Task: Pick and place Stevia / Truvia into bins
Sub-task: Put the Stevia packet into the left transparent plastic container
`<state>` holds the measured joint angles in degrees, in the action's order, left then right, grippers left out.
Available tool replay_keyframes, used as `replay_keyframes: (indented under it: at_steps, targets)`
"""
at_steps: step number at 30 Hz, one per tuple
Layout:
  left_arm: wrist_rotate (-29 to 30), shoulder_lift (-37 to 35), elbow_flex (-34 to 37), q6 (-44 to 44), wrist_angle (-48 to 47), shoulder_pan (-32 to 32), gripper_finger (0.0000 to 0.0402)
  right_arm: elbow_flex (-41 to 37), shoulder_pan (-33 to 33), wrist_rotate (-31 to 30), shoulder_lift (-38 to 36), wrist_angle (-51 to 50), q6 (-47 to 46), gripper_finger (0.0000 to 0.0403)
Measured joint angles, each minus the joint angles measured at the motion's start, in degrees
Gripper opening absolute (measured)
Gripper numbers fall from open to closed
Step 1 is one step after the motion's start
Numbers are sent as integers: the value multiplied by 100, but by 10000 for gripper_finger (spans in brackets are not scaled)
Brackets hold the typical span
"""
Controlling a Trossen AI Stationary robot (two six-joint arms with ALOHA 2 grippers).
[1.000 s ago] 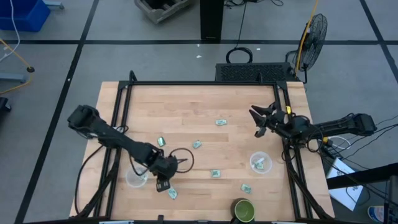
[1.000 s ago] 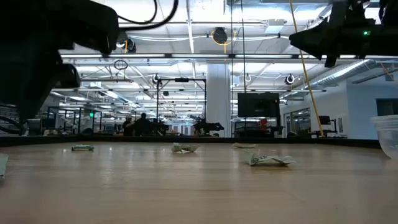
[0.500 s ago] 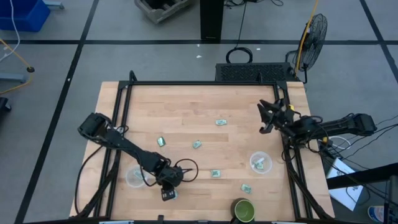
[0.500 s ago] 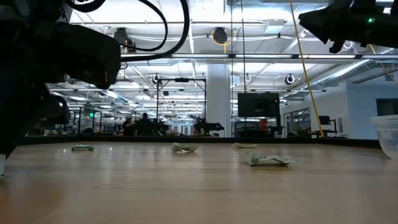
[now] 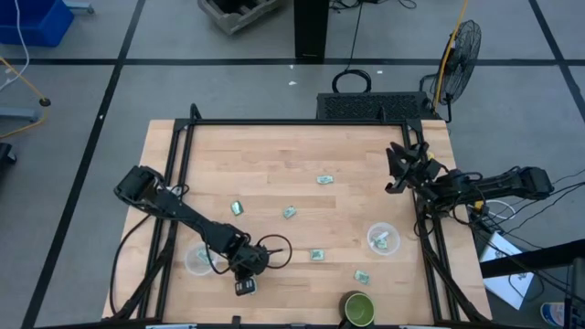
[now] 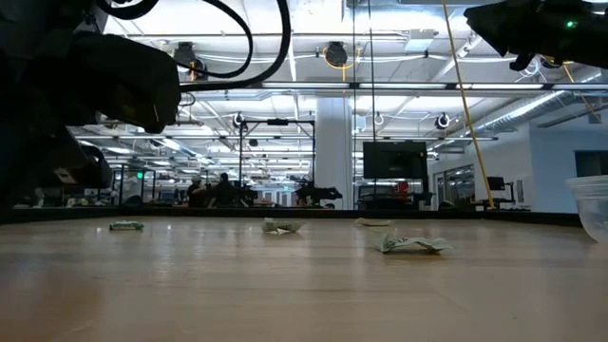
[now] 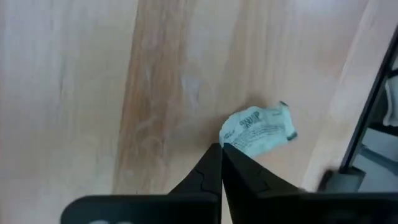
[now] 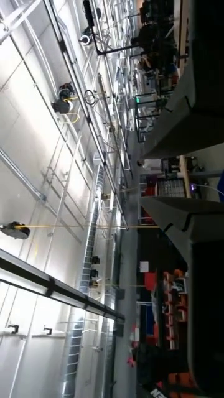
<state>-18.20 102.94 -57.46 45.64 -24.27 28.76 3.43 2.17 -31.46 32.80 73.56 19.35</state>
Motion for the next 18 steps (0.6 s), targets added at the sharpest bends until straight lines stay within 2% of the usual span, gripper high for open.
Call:
replay_keyframes:
  at_steps: [5, 10, 13, 18]
  targets:
    - [-3, -389, -234, -86, -635, 1, 4, 31, 0, 2, 96, -250, -19, 100]
    - [374, -1081, -863, 1, -2674, 57, 3, 550, 0, 206, 438, -1705, -442, 100]
    - [802, -1513, -1165, 185, -3776, 185, 3, 1155, 0, 705, 811, -3059, -874, 100]
    - [1318, -2110, -1210, 967, -4865, 463, 2, 2143, 4, 1754, 1727, -5058, -1828, 100]
